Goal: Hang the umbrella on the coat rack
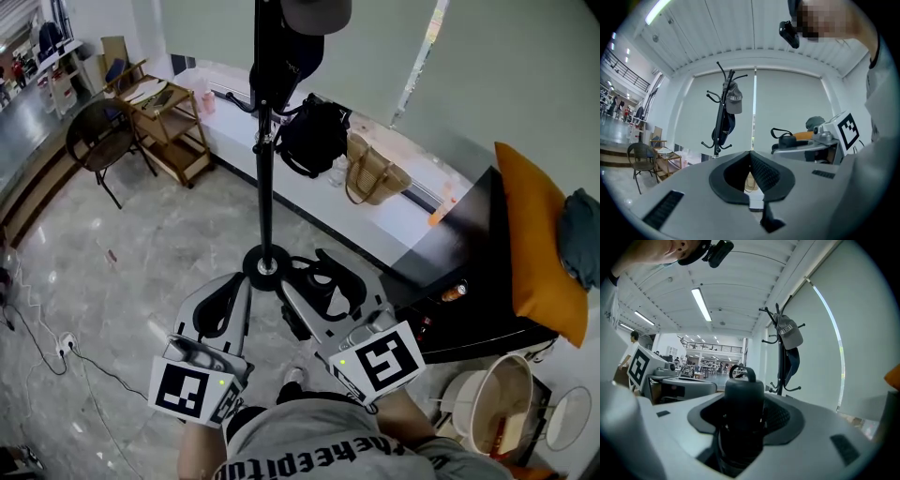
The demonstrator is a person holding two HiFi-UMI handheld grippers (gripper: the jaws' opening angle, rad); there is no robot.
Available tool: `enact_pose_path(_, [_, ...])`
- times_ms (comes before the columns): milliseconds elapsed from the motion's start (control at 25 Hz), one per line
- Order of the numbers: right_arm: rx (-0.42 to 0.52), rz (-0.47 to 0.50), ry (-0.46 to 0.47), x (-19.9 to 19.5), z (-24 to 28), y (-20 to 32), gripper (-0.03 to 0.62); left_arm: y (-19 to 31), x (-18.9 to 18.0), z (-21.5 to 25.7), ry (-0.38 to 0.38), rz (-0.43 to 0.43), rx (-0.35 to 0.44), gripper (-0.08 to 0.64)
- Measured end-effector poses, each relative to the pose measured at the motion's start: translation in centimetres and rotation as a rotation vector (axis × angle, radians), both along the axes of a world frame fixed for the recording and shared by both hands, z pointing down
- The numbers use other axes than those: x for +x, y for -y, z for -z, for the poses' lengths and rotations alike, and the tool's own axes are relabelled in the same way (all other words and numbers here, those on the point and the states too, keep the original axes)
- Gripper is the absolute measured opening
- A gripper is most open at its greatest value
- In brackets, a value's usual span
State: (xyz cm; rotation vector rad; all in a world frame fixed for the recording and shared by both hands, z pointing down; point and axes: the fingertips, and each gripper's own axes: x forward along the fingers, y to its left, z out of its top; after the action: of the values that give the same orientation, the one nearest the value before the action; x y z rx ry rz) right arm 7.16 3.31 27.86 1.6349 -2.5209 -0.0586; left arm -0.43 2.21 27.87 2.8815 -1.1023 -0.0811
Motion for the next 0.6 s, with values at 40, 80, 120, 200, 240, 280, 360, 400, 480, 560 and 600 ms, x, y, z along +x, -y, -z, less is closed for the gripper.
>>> enact_pose_path(40, [-0.001,0.005,0.002,0.3,-0.1,0.2,0.236,0.1,0.3,-0.1,0.000,0.007,-0.001,0.015])
enact_pose_path(80, [-0.003,0.011,0.005,0.7,-0.2,0.3,0.236,0.2,0.6,-0.1,0.001,0.014,-0.001,0.015])
enact_pose_path(120, [-0.004,0.017,0.007,1.0,-0.3,0.4,0.236,0.3,0.9,-0.2,0.001,0.020,-0.001,0.015])
enact_pose_path(200, [-0.003,0.029,0.012,1.5,-0.5,0.5,0.236,0.3,1.5,-0.3,0.001,0.034,-0.002,0.015])
enact_pose_path(240, [-0.002,0.033,0.015,1.8,-0.6,0.5,0.236,0.3,1.7,-0.4,0.002,0.040,-0.003,0.015])
enact_pose_path(280, [-0.001,0.036,0.017,2.0,-0.6,0.6,0.236,0.2,1.8,-0.5,0.004,0.045,-0.004,0.015])
enact_pose_path(360, [-0.002,0.040,0.023,2.3,-0.7,0.7,0.236,0.1,2.1,-0.7,0.017,0.051,-0.007,0.015])
enact_pose_path(400, [-0.003,0.042,0.026,2.5,-0.8,0.7,0.236,0.1,2.2,-0.8,0.025,0.054,-0.008,0.015])
enact_pose_path(480, [-0.008,0.045,0.032,2.6,-1.1,0.8,0.236,0.1,2.3,-1.0,0.033,0.059,-0.006,0.015])
enact_pose_path(560, [-0.010,0.048,0.036,2.6,-1.3,1.0,0.236,0.3,2.3,-1.0,0.028,0.063,-0.005,0.015])
enact_pose_path(600, [-0.010,0.049,0.036,2.6,-1.4,1.1,0.236,0.4,2.3,-1.0,0.027,0.064,-0.006,0.015])
